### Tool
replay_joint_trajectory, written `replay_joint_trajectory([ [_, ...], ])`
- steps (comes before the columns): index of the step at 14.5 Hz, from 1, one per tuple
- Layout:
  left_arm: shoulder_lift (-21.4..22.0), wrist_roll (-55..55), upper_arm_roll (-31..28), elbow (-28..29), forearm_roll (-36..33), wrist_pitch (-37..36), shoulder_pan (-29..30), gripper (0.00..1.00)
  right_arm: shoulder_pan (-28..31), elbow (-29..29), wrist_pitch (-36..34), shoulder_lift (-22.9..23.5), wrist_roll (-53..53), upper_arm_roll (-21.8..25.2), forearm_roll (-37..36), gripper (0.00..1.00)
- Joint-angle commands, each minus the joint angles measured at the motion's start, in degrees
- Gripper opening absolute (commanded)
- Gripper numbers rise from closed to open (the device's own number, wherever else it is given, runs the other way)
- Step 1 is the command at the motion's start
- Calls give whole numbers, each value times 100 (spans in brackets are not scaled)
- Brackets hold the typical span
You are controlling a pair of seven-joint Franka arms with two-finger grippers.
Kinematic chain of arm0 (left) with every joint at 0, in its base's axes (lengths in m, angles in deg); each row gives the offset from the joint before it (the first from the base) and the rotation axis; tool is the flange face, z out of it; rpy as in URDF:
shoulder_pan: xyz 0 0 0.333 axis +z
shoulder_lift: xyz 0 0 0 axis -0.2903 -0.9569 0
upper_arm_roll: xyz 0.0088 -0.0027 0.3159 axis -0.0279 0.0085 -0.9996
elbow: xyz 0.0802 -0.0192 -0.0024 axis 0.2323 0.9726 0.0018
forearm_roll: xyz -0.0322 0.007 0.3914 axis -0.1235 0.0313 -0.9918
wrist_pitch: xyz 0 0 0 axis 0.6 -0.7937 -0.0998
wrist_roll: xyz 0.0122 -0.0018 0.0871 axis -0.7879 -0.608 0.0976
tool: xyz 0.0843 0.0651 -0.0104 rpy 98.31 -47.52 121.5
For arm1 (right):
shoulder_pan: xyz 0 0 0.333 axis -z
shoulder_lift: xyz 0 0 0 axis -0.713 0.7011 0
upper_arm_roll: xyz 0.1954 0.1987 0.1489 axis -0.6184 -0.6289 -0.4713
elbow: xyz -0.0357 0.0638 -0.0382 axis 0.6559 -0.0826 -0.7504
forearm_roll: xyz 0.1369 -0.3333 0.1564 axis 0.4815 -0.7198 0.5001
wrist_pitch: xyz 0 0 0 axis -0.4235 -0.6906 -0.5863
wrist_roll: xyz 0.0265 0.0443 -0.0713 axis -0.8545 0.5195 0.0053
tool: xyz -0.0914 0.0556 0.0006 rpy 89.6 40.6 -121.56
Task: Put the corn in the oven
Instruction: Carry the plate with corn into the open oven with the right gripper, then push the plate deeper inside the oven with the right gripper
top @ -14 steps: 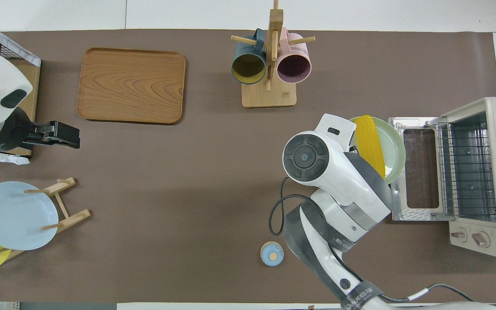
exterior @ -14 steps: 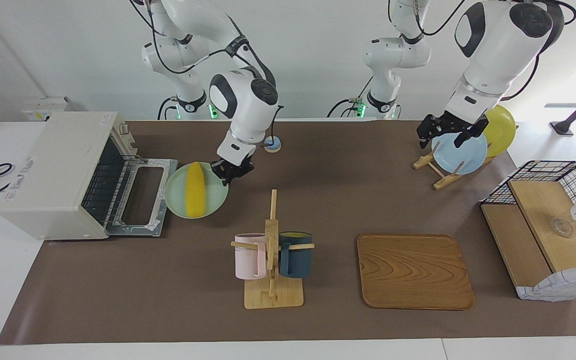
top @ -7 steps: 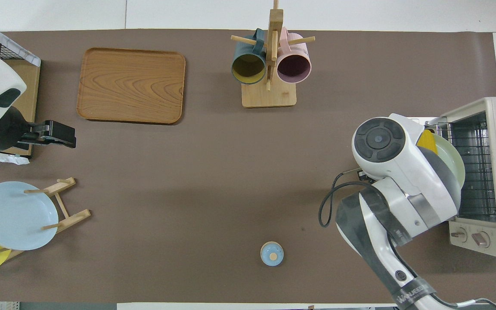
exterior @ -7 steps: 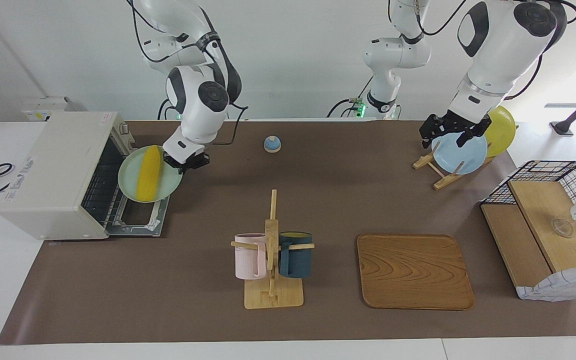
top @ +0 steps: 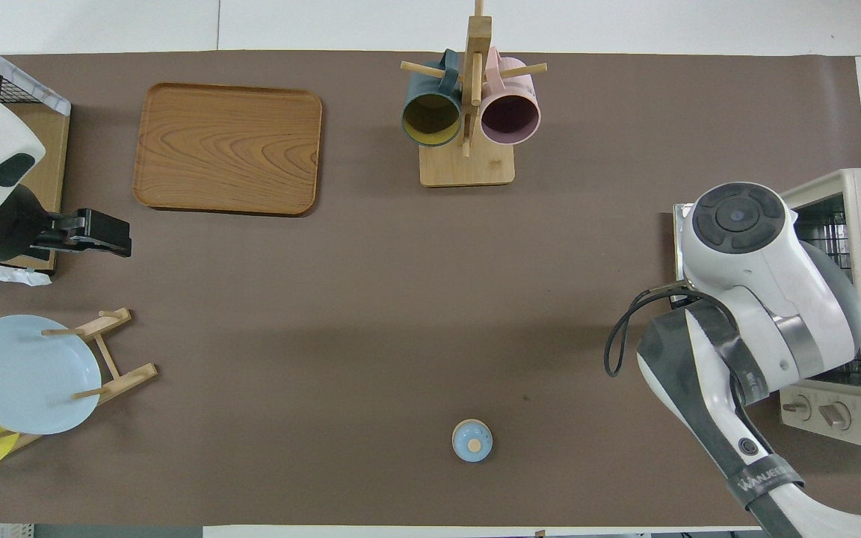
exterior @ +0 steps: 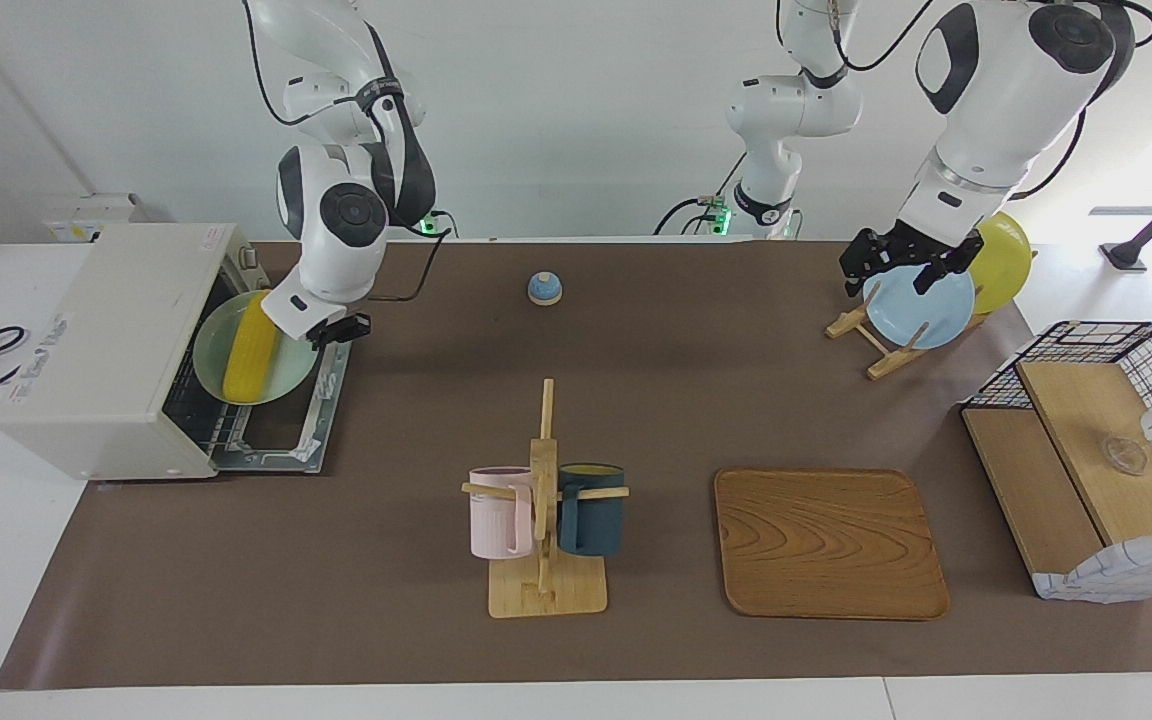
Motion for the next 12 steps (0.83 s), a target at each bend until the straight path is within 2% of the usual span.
replay_joint_trajectory([
  [1, 108, -12, 22, 49, -98, -92, 35, 100, 419, -291, 372, -150, -423, -69, 95, 0],
  [4, 108, -12, 14, 49, -98, -92, 35, 100, 675, -599, 768, -220, -609, -69, 95, 0],
  [8, 117, -12, 22, 49, -98, -92, 35, 100, 825, -618, 874, -221, -767, -69, 95, 0],
  [9, 108, -12, 14, 49, -98, -92, 35, 100, 886, -618, 892, -221, -785, -69, 95, 8],
  [10, 117, -12, 14, 49, -98, -92, 35, 100, 921, -618, 901, -212, -863, -69, 95, 22],
  [12, 108, -12, 22, 49, -98, -92, 35, 100, 991, -618, 918, -212, -969, -69, 95, 27],
])
